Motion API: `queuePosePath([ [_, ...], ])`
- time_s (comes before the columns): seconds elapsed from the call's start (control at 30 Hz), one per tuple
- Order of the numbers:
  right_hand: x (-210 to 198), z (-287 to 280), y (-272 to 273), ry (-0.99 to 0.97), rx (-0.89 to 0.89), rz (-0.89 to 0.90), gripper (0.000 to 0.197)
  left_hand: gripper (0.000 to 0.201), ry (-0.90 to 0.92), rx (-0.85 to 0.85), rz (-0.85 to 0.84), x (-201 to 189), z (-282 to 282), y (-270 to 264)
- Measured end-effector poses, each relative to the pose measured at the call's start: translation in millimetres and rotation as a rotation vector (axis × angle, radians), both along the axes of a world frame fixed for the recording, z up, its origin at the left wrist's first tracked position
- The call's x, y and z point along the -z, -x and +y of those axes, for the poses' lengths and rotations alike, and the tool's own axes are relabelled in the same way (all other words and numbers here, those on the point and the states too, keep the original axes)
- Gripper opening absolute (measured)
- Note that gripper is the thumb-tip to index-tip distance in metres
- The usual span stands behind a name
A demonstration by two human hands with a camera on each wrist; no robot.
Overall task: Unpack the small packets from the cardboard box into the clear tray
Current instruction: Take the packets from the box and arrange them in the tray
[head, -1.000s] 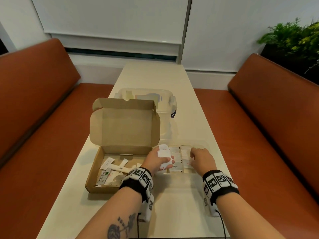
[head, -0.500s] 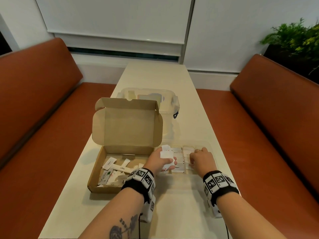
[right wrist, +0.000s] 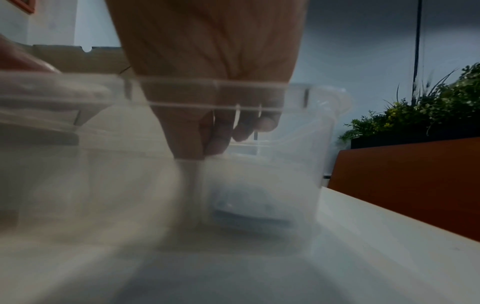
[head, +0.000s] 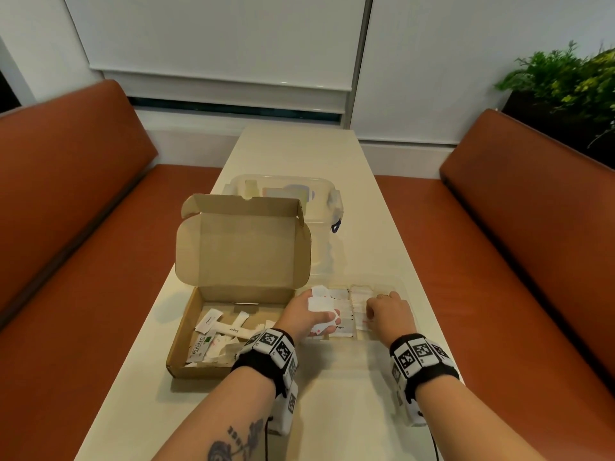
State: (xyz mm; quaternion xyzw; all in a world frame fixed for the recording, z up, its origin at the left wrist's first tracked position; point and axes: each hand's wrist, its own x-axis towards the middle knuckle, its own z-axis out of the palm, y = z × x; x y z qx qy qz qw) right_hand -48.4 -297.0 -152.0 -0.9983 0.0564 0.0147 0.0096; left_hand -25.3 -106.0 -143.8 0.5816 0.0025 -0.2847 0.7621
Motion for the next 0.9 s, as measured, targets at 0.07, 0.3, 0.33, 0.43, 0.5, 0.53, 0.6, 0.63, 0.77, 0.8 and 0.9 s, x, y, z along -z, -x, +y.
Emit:
queuePosePath([
  [0.07,-4.0,3.1,-0.6,-0.080,0.004,-0.040,0.014,0.039,-0.013,-0.002,-0.009,-1.1,-0.2,0.9],
  [0.3,-32.4,34.6,0.0,-0.798,-0.088,-0.114,0.005,0.044,-0.012,-0.034,-0.016,-2.7,-5.0,2.8],
  [0.33,-33.1,37.7,1.3,-0.853,-0.089,-0.084,0.007,0.045,-0.015,-0.048,-0.016,-2.6,-5.0,2.7],
  [0.43,-33.6,39.7,4.4,-0.945,-0.058,-0.047,0.016,0.048,-0.062,-0.102,-0.021,-2.6,-4.2,2.7],
  [0.5,-34.3,39.4,6.5,-0.966,-0.057,0.002,0.028,0.048,-0.111,-0.132,-0.041,-1.5,-3.6,1.9],
  [0.53,-34.4,39.5,7.0,-0.969,-0.067,0.031,0.034,0.048,-0.121,-0.141,-0.050,-0.8,-3.6,1.6],
  [0.6,-34.1,41.0,7.5,-0.965,-0.083,0.046,0.039,0.044,-0.121,-0.140,-0.061,0.0,-3.3,1.5],
  [0.63,-33.7,42.1,7.3,-0.956,-0.085,0.034,0.039,0.040,-0.119,-0.129,-0.062,0.2,-3.1,1.3],
  [0.77,-31.0,43.2,5.5,-0.891,-0.072,-0.026,0.036,0.025,0.025,-0.095,0.065,-4.2,-3.3,-0.6],
  [0.8,-30.5,42.6,4.9,-0.896,-0.058,-0.047,0.034,0.027,0.066,-0.112,0.123,-5.0,-3.4,-1.9],
  [0.9,-29.4,38.4,3.2,-0.975,0.013,-0.119,0.030,0.030,0.199,-0.146,0.233,-7.8,-1.1,-4.6],
])
